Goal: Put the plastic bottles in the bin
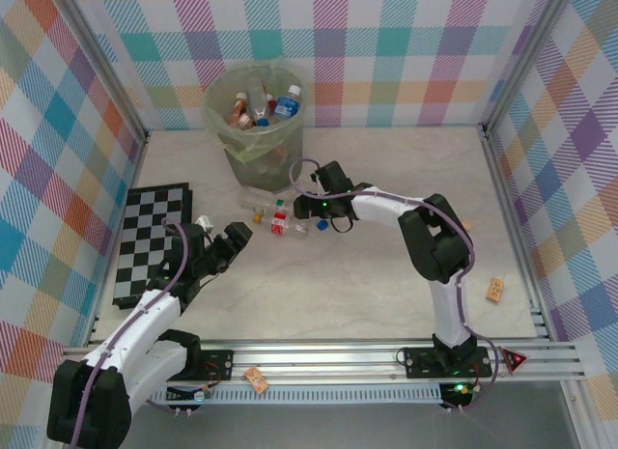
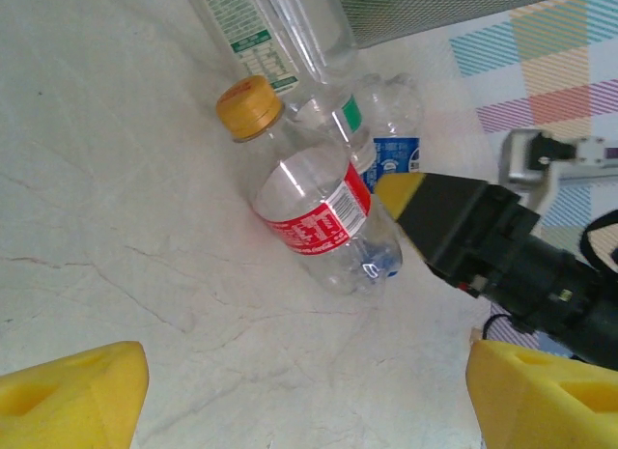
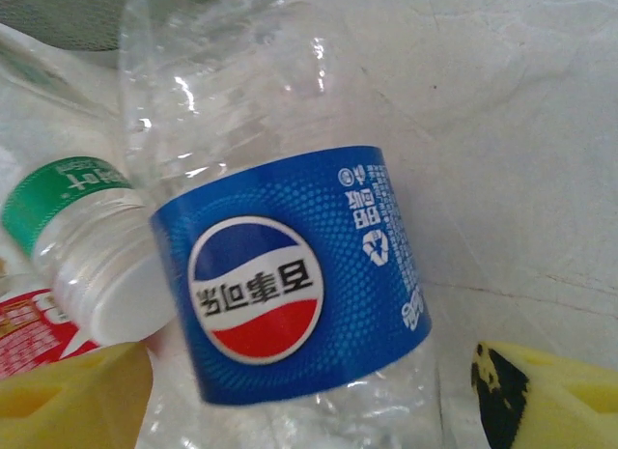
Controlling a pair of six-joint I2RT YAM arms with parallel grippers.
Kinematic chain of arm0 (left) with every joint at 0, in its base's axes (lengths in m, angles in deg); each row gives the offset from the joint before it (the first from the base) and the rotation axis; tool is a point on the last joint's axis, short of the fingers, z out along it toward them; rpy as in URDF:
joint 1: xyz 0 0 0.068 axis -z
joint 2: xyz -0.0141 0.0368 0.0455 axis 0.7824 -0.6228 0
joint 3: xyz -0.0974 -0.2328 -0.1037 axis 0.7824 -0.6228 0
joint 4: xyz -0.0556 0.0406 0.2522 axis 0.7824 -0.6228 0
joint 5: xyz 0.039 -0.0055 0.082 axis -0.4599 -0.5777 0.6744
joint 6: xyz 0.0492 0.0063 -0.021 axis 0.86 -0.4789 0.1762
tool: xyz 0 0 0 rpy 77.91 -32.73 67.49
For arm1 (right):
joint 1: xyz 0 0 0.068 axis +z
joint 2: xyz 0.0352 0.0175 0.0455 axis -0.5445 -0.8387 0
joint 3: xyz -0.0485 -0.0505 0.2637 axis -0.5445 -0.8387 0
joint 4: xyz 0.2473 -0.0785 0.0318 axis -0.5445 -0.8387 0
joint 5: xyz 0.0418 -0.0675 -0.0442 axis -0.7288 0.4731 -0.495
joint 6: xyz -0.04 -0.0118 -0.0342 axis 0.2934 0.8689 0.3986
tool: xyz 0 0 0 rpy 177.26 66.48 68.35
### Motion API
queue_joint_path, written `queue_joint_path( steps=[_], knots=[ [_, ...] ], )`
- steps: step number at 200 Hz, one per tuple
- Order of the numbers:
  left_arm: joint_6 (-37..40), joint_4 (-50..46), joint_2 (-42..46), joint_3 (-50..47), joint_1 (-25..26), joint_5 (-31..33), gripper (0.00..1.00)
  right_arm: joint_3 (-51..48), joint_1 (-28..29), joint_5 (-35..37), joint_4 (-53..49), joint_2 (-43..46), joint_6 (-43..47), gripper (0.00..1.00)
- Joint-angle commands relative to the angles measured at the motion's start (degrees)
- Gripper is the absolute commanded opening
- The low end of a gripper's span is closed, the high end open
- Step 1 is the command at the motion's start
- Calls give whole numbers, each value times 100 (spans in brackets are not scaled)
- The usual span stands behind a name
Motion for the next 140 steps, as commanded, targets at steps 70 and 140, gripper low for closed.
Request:
queue_joint_path(
  steps=[70, 140],
  knots=[
    [-134, 206, 42, 271, 58, -233, 85, -564, -113, 318, -111, 732, 331, 58],
    [-940, 1465, -315, 569, 533, -683, 88, -1964, -265, -44, -413, 2859, 580, 50]
  ],
)
